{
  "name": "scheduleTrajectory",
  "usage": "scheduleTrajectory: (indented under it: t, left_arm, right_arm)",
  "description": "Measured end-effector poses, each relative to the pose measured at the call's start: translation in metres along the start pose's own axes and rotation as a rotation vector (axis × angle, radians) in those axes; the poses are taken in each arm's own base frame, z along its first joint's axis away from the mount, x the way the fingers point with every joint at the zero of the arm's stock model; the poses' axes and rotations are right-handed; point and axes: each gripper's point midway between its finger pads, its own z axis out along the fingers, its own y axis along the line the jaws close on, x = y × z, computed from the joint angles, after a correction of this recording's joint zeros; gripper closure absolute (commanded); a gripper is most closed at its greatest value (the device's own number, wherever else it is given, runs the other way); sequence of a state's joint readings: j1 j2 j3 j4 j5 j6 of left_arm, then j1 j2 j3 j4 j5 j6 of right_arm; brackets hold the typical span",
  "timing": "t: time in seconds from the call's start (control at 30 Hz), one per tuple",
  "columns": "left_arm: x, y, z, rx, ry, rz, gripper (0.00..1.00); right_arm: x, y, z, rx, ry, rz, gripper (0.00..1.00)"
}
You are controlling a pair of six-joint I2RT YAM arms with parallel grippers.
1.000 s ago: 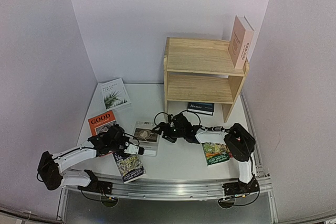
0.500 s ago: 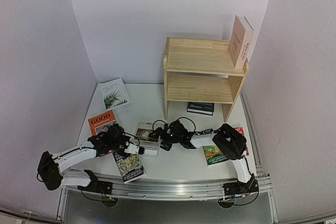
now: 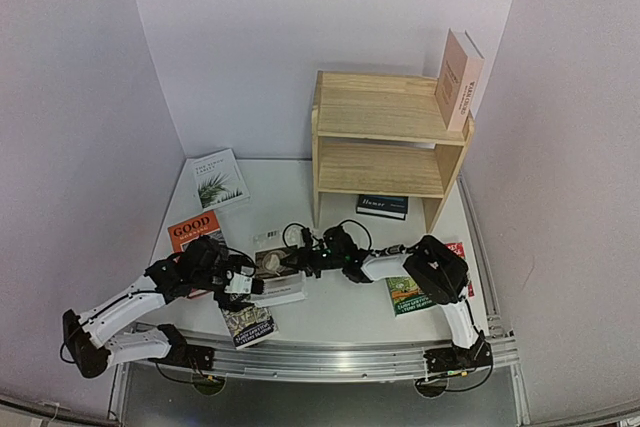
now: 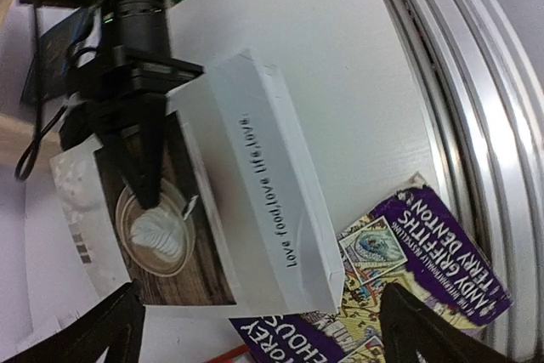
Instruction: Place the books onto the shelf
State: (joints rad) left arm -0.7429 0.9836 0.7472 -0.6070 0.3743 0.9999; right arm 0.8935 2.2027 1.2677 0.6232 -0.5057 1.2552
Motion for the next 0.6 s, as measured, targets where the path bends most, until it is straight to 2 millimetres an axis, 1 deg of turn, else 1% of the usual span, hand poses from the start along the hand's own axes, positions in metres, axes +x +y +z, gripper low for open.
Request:
scheduleTrajectory:
  t: [0.07, 0.17, 0.2, 0.27, 0.3, 0.33, 0.43, 0.5, 0.57, 0.6]
  left_arm:
    - [-0.015, 0.015, -0.018, -0.049, -0.023, -0.068, 0.0]
    - [-0.049, 0.05, -0.058, -0.145, -0.094, -0.181, 0.0]
    - [-0.061, 0.062, -0.074, -0.176, -0.128, -0.216, 0.0]
    - [-0.082, 0.078, -0.104, -0.223, -0.193, -0.273, 0.0]
    - [-0.088, 0.081, -0.114, -0.234, -0.214, -0.297, 0.0]
    - [-0.094, 0.083, -0.124, -0.238, -0.236, -0.326, 0.0]
    - [-0.108, 0.089, -0.143, -0.226, -0.272, -0.393, 0.0]
    - [-0.119, 0.1, -0.157, -0.224, -0.299, -0.434, 0.0]
    - [-0.132, 0.113, -0.167, -0.23, -0.331, -0.455, 0.0]
    - [-0.137, 0.117, -0.17, -0.224, -0.34, -0.464, 0.0]
  right_arm:
    - [0.007, 0.011, -0.006, -0.003, 0.027, -0.055, 0.86]
    - [0.015, 0.036, -0.018, 0.024, 0.054, -0.182, 0.86]
    - [0.018, 0.05, -0.023, 0.043, 0.063, -0.254, 0.86]
    - [0.024, 0.086, -0.033, 0.052, 0.074, -0.408, 0.9]
    - [0.027, 0.105, -0.04, 0.04, 0.07, -0.485, 0.91]
    - [0.031, 0.127, -0.05, 0.022, 0.061, -0.575, 0.92]
    - [0.048, 0.178, -0.085, -0.029, 0.043, -0.807, 0.94]
    - [0.055, 0.204, -0.107, -0.054, 0.027, -0.942, 0.96]
    - [0.059, 0.221, -0.12, -0.065, 0.015, -1.047, 0.98]
    - [0.06, 0.226, -0.125, -0.06, 0.011, -1.1, 0.98]
